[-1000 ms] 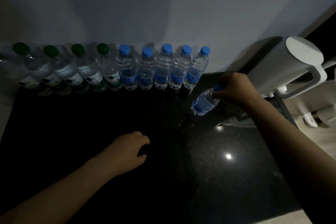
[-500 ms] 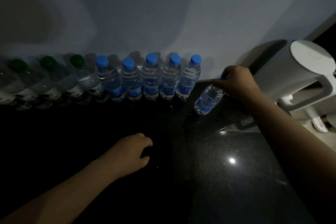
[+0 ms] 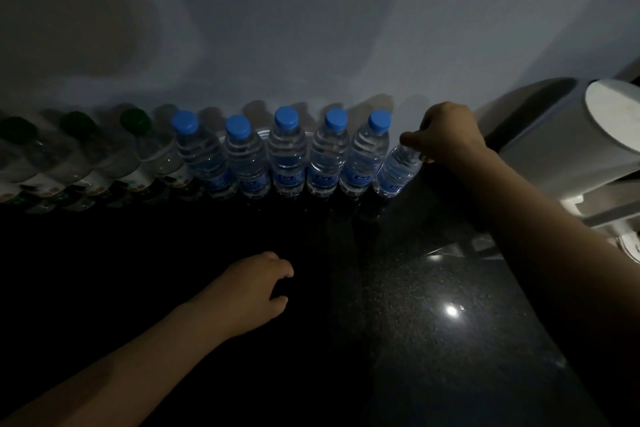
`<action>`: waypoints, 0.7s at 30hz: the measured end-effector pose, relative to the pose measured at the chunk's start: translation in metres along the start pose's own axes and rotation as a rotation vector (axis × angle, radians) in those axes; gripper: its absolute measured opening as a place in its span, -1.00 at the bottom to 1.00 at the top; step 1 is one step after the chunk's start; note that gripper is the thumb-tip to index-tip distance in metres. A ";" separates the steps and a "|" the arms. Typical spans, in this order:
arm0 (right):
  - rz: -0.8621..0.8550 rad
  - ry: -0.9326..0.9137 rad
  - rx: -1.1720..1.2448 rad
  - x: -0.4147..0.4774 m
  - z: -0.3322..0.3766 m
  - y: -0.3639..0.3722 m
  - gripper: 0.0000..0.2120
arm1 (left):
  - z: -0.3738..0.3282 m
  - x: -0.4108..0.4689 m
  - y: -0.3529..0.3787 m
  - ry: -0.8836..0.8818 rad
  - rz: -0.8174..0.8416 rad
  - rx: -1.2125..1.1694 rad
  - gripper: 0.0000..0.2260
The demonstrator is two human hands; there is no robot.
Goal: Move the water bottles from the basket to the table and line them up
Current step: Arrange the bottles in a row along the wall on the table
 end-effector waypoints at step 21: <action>0.039 -0.012 -0.064 0.010 0.004 0.017 -0.65 | 0.005 0.004 -0.010 -0.024 -0.012 -0.022 -0.63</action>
Point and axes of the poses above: each hand's wrist, its own x-axis towards the middle knuckle, its own y-axis out of the palm, z = x × y, the point moved 9 cm from there along x, towards the middle knuckle, and after that the axes turned 12 degrees about y, right-handed, at the moved point
